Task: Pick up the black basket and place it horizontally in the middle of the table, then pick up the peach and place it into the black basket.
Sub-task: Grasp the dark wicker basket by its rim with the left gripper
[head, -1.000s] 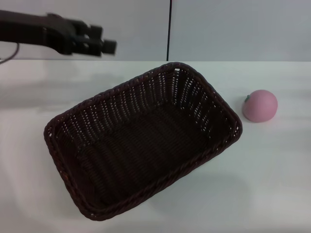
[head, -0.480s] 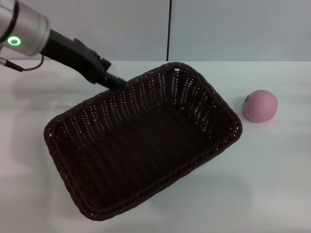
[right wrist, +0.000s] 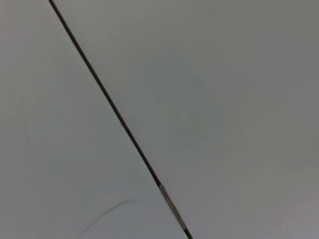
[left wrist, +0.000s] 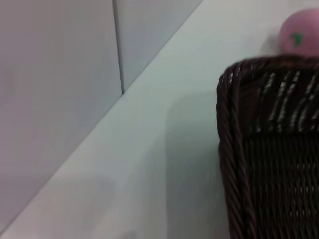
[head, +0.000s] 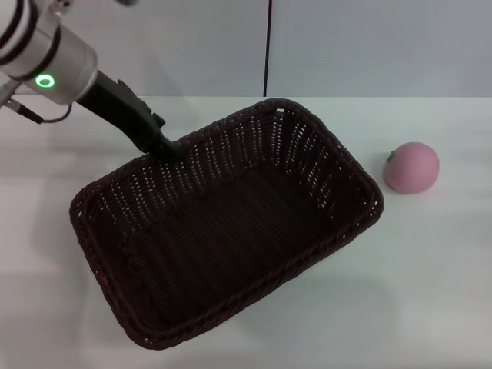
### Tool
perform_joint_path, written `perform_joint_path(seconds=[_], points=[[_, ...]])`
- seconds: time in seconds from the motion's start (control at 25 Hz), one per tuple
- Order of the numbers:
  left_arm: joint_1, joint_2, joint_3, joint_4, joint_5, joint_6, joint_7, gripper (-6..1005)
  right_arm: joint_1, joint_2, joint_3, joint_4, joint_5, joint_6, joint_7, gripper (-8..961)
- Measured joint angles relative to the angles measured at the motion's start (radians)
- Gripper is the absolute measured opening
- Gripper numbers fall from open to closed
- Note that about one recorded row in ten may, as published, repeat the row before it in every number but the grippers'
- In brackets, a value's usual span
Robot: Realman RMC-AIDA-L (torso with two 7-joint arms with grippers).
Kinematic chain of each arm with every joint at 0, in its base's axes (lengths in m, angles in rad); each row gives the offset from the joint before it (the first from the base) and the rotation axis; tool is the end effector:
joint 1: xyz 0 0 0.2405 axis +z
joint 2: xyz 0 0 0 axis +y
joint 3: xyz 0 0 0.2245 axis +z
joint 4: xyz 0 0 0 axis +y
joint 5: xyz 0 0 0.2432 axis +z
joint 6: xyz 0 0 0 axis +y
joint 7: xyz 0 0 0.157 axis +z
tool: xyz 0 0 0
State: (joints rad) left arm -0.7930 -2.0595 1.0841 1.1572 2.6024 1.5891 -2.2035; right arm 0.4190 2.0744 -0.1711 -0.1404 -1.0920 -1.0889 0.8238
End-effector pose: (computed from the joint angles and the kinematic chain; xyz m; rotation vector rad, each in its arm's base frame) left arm -0.1461 0.4111 0.0375 -2.7265 -0.6698 0.3961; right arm 0.4033 0.3329 0.0600 -1.1790 1.0075 0.9448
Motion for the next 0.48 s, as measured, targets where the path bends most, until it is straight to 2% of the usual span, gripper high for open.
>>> perform_joint_path(seconds=[0.48], points=[[-0.019,-0.001,0.068,-0.081,0.009,-0.014,0.007,575,-0.001,0.000,0.002,0.001,0.000,0.010,-0.001,769]])
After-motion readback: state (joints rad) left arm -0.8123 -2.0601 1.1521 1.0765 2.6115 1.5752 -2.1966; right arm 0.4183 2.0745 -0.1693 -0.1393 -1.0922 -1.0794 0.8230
